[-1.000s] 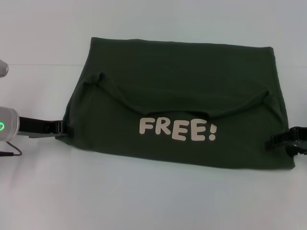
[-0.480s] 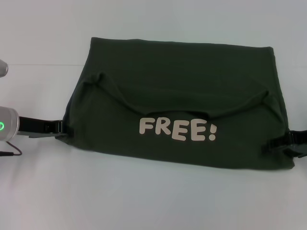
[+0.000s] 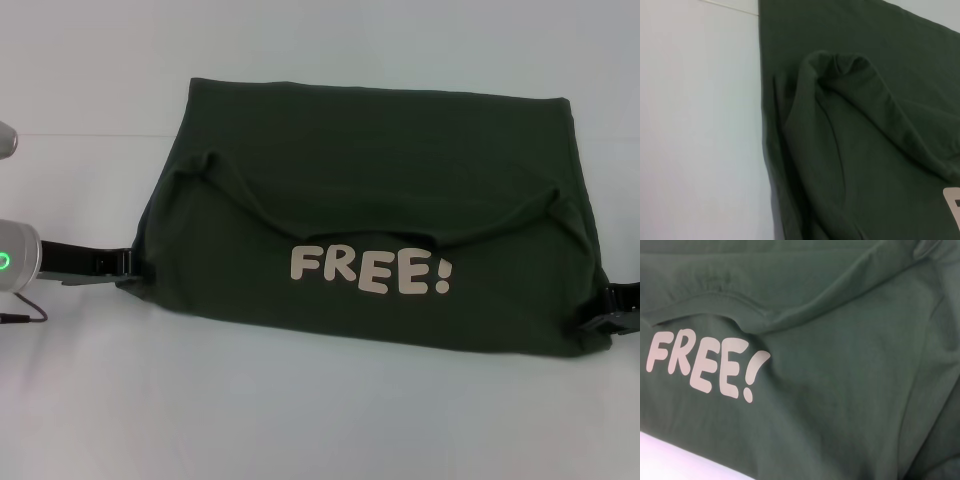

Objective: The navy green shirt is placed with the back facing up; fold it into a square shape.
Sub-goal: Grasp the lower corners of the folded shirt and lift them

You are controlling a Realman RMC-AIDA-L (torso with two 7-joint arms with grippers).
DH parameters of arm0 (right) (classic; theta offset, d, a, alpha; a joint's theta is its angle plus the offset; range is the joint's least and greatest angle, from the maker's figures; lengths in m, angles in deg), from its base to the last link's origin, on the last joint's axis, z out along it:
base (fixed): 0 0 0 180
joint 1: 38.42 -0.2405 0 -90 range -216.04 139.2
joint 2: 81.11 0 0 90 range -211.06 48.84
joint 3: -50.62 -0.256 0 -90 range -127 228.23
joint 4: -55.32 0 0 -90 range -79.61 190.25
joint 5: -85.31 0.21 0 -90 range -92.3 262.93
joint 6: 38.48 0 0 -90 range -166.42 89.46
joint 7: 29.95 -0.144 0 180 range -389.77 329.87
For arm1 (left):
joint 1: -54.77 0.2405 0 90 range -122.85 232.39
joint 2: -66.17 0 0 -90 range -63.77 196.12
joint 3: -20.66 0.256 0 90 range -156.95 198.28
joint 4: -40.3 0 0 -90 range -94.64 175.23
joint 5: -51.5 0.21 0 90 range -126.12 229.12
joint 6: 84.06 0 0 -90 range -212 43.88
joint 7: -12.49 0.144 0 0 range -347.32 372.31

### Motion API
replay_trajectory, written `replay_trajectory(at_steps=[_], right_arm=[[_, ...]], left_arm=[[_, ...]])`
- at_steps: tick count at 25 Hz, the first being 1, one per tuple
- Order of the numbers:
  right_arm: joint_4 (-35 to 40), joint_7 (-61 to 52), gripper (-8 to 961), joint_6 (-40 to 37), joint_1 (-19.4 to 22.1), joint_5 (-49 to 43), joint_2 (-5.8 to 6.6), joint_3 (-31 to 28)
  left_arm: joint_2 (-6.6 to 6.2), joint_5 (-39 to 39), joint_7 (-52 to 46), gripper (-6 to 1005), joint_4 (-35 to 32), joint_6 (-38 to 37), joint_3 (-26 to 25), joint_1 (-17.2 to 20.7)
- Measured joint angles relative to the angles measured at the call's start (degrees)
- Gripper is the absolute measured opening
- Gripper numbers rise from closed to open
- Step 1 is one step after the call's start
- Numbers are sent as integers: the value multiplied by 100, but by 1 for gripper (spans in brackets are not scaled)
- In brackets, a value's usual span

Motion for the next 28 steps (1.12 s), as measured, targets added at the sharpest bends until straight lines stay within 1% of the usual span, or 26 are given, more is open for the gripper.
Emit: replay_trajectory(at_steps=[1,6,14,18,22,25,28], right_arm=[[0,-1,493,1,0,-1,5,1],[6,-4,241,-4,-1,-3,16,0],[11,11,33,-34,22,-3,45,-7],[27,120,32,-255,41,26,118,-63],[34,462,31,-824,82,47,222,-184],[34,793,31,-1327,158,47,287,-207],[24,1225,31,-1874,276,42,321,-208]], left_arm=[[0,0,-1,16,-2,0,0,-2],[-1,2,-3,16,-6,0,-15,-6],[-24,13,-14,17,-8,-53,-39,4],[-74,1,-17,17,-84,-370,-90,14],[-151,31,-36,17,-200,-951,-216,57],[-207,181,-41,17,-231,-1505,-502,96],[-240,406,-38,14,-273,-2086,-722,140]])
